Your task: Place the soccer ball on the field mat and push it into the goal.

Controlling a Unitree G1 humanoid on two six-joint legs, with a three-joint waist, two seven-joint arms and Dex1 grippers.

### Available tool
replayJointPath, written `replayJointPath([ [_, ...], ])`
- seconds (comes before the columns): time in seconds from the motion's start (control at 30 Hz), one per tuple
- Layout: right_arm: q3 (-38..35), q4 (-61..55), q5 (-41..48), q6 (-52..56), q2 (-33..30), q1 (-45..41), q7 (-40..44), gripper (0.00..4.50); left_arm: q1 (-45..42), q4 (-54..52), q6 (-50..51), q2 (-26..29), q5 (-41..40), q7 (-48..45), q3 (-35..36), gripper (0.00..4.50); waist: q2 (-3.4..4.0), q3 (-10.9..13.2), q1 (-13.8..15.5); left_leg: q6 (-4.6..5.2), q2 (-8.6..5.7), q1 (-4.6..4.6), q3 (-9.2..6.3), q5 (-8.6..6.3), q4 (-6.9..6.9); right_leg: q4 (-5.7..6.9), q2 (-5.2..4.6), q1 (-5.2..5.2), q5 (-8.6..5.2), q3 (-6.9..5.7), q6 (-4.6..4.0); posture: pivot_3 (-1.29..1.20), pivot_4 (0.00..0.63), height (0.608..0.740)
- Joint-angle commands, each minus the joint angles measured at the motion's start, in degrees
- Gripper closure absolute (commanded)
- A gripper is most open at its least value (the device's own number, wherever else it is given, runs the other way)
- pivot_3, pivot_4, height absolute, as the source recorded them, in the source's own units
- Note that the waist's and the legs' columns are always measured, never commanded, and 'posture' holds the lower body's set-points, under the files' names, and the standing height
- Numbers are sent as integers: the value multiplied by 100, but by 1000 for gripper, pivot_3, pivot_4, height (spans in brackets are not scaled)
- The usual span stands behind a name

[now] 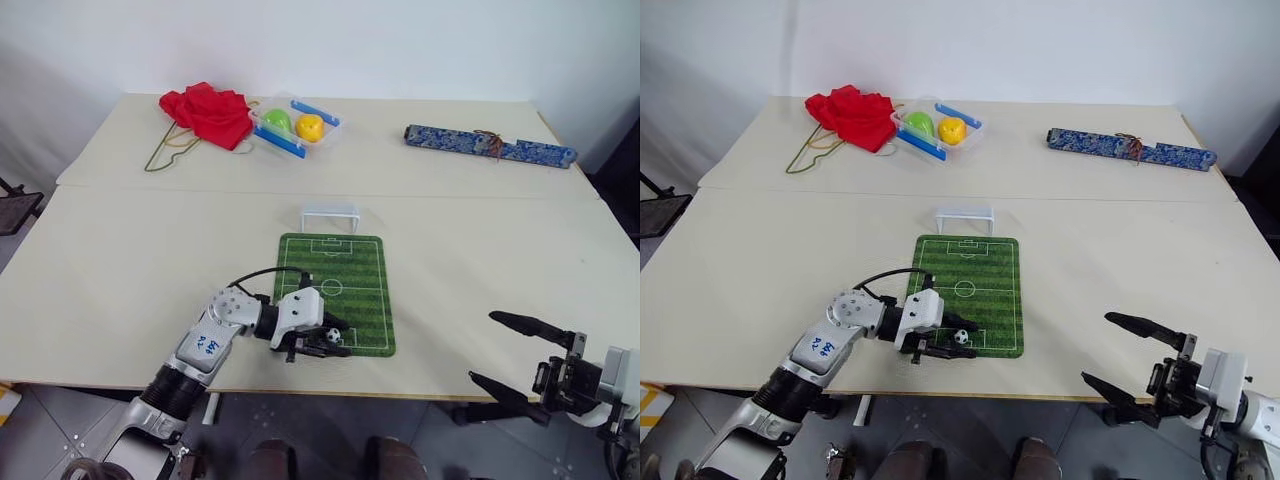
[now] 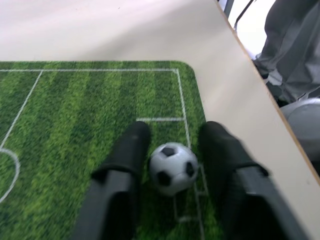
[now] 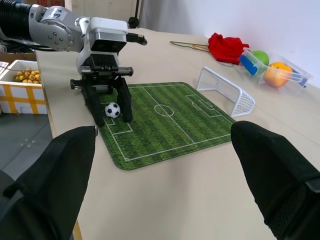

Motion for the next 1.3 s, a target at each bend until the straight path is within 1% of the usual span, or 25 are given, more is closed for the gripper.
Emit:
replayJointPath([
  [0.03,-32,-185,25,35,-9,10,-77,0,-74,-145,-62,-68,-83,42,71,1424,0,0,-1,0,0,0,0,0,0,0,0,0,0,0,0,0,150,740],
  [0.4,90,-225,6,169,-19,-31,-162,0,-87,-158,-223,-144,-283,17,278,1424,0,0,0,0,0,0,0,0,0,0,0,0,0,0,0,0,150,740],
  [0.53,92,-213,16,249,-40,-30,-135,0,-161,-338,-114,-254,-990,-232,680,1424,0,0,-2,0,0,-1,0,0,0,0,0,0,0,0,0,0,150,740],
  [0.63,43,-178,44,306,-82,-58,-105,0,-100,-656,-85,6,-1581,-638,1099,1424,0,0,-5,0,1,0,-1,0,0,0,0,0,0,-1,0,0,150,740],
  [0.73,-43,-131,100,372,-144,-107,-57,0,23,-929,92,382,-1923,-775,1477,1424,5,-1,-34,0,4,1,-1,0,0,0,1,-1,1,0,-1,0,150,740],
  [0.8,-97,-73,125,395,-201,-151,-8,0,193,-1106,308,753,-2124,-861,1749,1424,7,-1,-26,0,3,3,-1,0,0,0,0,2,1,0,-1,0,150,740],
  [0.87,-141,71,142,372,-274,-246,110,0,669,-1306,362,1262,-2132,-985,2048,1821,10,0,-60,0,3,4,-1,0,0,-1,1,3,1,1,-1,0,150,740],
  [0.9,-154,165,170,363,-304,-332,183,0,1000,-1401,236,1447,-2001,-989,2106,2001,13,2,-61,0,5,6,2,-1,-3,-2,1,1,1,4,-1,0,150,740],
  [0.93,-176,273,184,347,-339,-426,237,0,1297,-1480,45,1550,-1889,-984,2142,2294,14,3,-72,1,5,7,1,-1,-5,-2,1,2,1,3,-1,0,150,740],
  [1.07,-252,645,254,320,-436,-669,574,0,2121,-1671,-300,1546,-1704,-755,2135,3480,21,7,4,5,5,5,-3,-5,-1,-19,1,13,4,-1,2,0,150,740],
  [1.17,-246,766,343,312,-448,-705,927,0,2668,-1925,-509,1394,-1613,-627,1937,4439,23,8,19,9,4,4,-17,-8,-1,-40,2,30,9,-9,3,0,150,740],
  [1.3,-69,782,350,188,-479,-576,1554,0,2748,-2093,-524,1141,-1430,-334,1588,4473,26,9,13,9,4,8,-24,-11,-1,-52,3,46,10,-19,5,0,150,740],
])
